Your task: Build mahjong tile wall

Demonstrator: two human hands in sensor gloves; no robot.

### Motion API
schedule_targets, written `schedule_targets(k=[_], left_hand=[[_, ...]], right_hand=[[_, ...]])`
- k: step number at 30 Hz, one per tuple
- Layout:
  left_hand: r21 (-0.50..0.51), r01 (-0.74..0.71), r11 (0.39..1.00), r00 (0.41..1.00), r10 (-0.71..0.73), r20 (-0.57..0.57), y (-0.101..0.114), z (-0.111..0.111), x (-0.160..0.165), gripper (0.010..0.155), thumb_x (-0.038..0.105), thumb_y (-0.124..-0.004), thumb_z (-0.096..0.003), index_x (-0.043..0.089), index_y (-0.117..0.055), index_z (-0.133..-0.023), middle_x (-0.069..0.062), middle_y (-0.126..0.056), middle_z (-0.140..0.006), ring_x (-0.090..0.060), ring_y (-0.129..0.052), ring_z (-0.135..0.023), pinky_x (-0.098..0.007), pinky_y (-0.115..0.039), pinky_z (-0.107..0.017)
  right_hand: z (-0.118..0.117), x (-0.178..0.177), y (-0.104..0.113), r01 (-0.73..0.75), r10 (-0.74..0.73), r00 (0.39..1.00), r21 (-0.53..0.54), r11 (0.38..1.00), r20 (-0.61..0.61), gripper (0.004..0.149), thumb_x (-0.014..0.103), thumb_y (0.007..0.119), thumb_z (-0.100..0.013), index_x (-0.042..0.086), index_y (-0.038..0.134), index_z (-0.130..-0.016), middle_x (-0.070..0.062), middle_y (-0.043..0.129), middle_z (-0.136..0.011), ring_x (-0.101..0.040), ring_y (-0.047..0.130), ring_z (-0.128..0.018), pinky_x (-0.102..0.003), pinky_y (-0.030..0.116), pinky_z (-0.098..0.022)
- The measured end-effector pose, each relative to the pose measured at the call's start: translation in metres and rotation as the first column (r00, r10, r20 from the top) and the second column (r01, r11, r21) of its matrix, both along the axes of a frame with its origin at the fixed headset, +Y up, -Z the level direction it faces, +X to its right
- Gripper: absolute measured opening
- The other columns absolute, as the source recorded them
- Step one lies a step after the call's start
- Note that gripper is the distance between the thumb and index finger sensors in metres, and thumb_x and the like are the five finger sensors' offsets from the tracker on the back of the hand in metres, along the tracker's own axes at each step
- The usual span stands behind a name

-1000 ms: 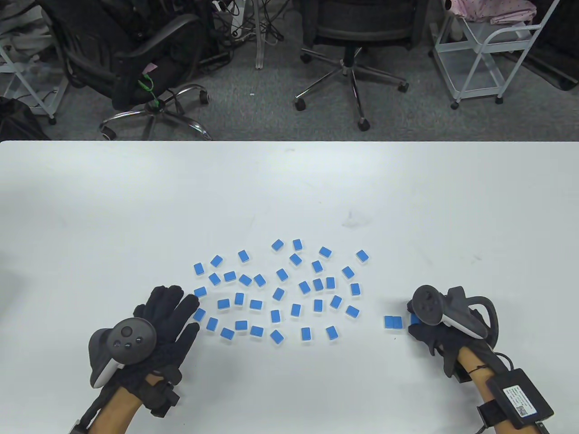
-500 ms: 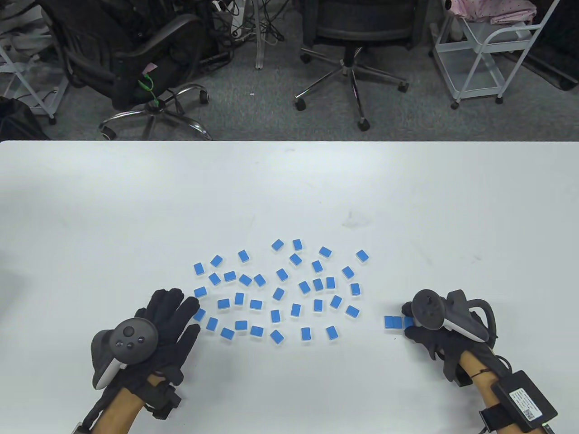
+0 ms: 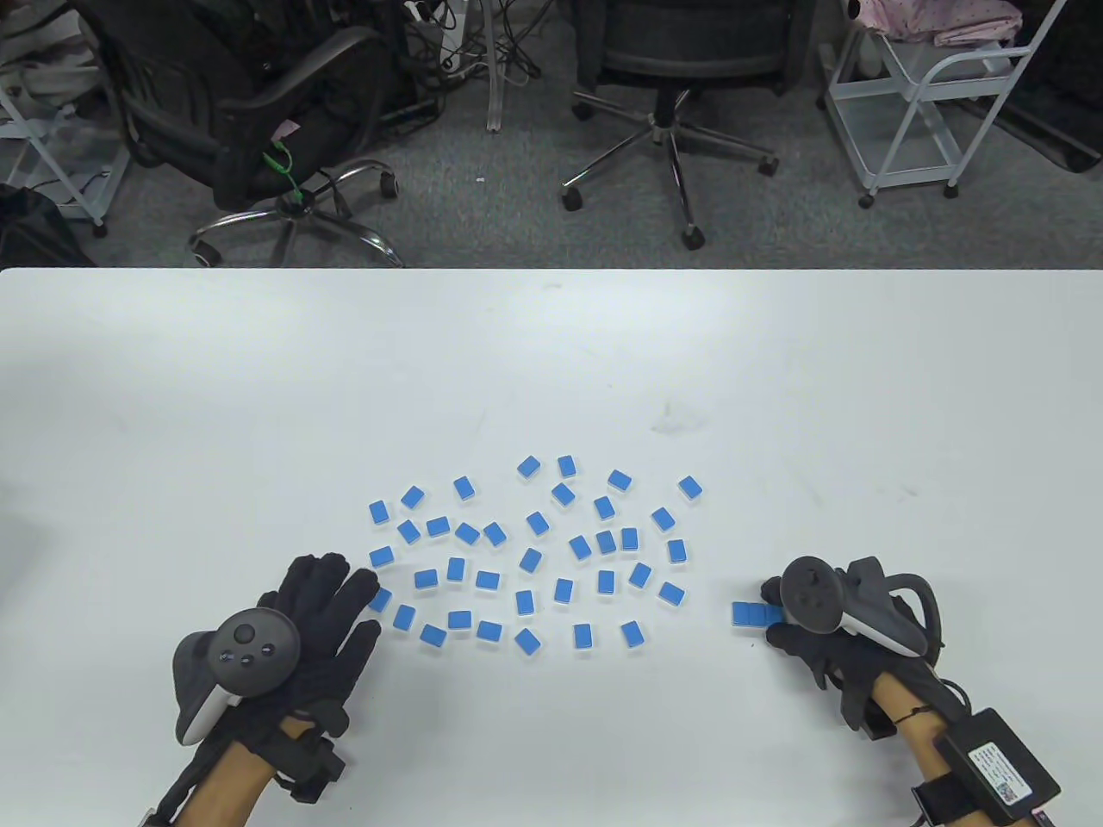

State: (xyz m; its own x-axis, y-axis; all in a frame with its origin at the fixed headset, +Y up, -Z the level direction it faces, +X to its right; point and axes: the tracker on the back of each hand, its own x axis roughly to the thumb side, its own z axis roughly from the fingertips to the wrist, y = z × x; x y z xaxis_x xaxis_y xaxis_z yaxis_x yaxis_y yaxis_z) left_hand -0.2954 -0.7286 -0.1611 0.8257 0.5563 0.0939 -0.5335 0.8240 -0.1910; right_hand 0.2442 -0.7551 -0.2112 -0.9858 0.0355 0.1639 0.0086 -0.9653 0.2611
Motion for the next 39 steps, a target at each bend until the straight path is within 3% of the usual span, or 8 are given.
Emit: schedule_targets(k=[16, 21, 24, 27, 32, 33, 39], left_hand=[[0.001, -0.001, 1.0, 1.0, 0.001, 0.004, 0.0, 0.001, 0.0, 0.067, 0.06, -0.055, -0.051, 0.033, -0.052, -0.112, 0.0, -0.03, -0.123, -0.031, -0.017, -0.114, -0.065, -0.017, -0.077], [0.002, -0.001, 1.0, 1.0, 0.001, 0.006, 0.0, 0.002, 0.0, 0.067, 0.06, -0.055, -0.051, 0.033, -0.052, -0.112, 0.0, -0.03, -0.123, -0.031, -0.017, -0.114, -0.065, -0.017, -0.077], [0.007, -0.001, 1.0, 1.0, 0.001, 0.004, 0.0, 0.002, 0.0, 0.067, 0.06, -0.056, -0.051, 0.033, -0.052, -0.112, -0.001, -0.03, -0.123, -0.031, -0.017, -0.114, -0.065, -0.017, -0.077], [0.018, -0.007, 1.0, 1.0, 0.007, 0.007, 0.002, 0.002, 0.0, 0.067, 0.06, -0.056, -0.051, 0.033, -0.052, -0.112, 0.0, -0.03, -0.123, -0.031, -0.017, -0.114, -0.065, -0.017, -0.077], [0.04, -0.006, 0.999, 1.0, 0.005, 0.016, 0.004, 0.002, 0.003, 0.067, 0.06, -0.056, -0.0509, 0.033, -0.052, -0.112, -0.001, -0.031, -0.123, -0.031, -0.017, -0.114, -0.065, -0.018, -0.077], [0.045, -0.004, 0.999, 1.0, 0.003, 0.012, 0.005, 0.002, 0.003, 0.066, 0.06, -0.056, -0.0509, 0.033, -0.052, -0.112, -0.001, -0.031, -0.123, -0.031, -0.018, -0.114, -0.065, -0.018, -0.077], [0.047, -0.006, 0.999, 1.0, 0.005, 0.013, 0.005, 0.001, 0.001, 0.066, 0.06, -0.056, -0.0508, 0.034, -0.052, -0.112, -0.001, -0.031, -0.123, -0.031, -0.018, -0.114, -0.065, -0.018, -0.077]], right_hand=[[0.002, 0.0, -0.001, -0.002, 0.002, 1.0, 0.005, 1.0, 0.007, 0.057, 0.052, 0.086, -0.031, 0.035, 0.072, -0.084, -0.001, 0.088, -0.077, -0.028, 0.09, -0.067, -0.057, 0.08, -0.057], [0.001, 0.001, 0.0, -0.003, 0.003, 1.0, -0.024, 1.0, 0.015, 0.063, 0.054, 0.084, -0.031, 0.036, 0.067, -0.089, -0.001, 0.086, -0.08, -0.028, 0.089, -0.069, -0.057, 0.079, -0.058], [-0.003, 0.011, 0.003, 0.078, -0.073, 0.995, -0.082, 0.994, 0.068, 0.063, 0.054, 0.08, -0.033, 0.036, 0.063, -0.091, -0.002, 0.083, -0.084, -0.028, 0.088, -0.072, -0.056, 0.077, -0.061], [-0.008, 0.034, 0.005, 0.249, -0.233, 0.95, -0.056, 0.967, 0.21, 0.059, 0.049, 0.076, -0.037, 0.035, 0.062, -0.093, -0.004, 0.078, -0.093, -0.031, 0.084, -0.08, -0.056, 0.076, -0.063], [-0.031, 0.054, 0.007, 0.35, -0.333, 0.875, 0.016, 0.937, 0.351, 0.056, 0.042, 0.079, -0.039, 0.035, 0.064, -0.092, -0.006, 0.075, -0.099, -0.032, 0.083, -0.087, -0.046, 0.087, -0.057], [-0.04, 0.05, 0.007, 0.373, -0.343, 0.866, -0.013, 0.928, 0.364, 0.056, 0.041, 0.079, -0.04, 0.036, 0.063, -0.093, -0.007, 0.073, -0.101, -0.032, 0.08, -0.089, -0.046, 0.086, -0.058], [-0.085, -0.01, 0.01, 0.184, -0.15, 0.94, -0.082, 0.98, 0.308, 0.063, 0.04, 0.084, -0.038, 0.045, 0.053, -0.093, 0.0, 0.072, -0.103, -0.028, 0.078, -0.091, -0.047, 0.087, -0.058]])
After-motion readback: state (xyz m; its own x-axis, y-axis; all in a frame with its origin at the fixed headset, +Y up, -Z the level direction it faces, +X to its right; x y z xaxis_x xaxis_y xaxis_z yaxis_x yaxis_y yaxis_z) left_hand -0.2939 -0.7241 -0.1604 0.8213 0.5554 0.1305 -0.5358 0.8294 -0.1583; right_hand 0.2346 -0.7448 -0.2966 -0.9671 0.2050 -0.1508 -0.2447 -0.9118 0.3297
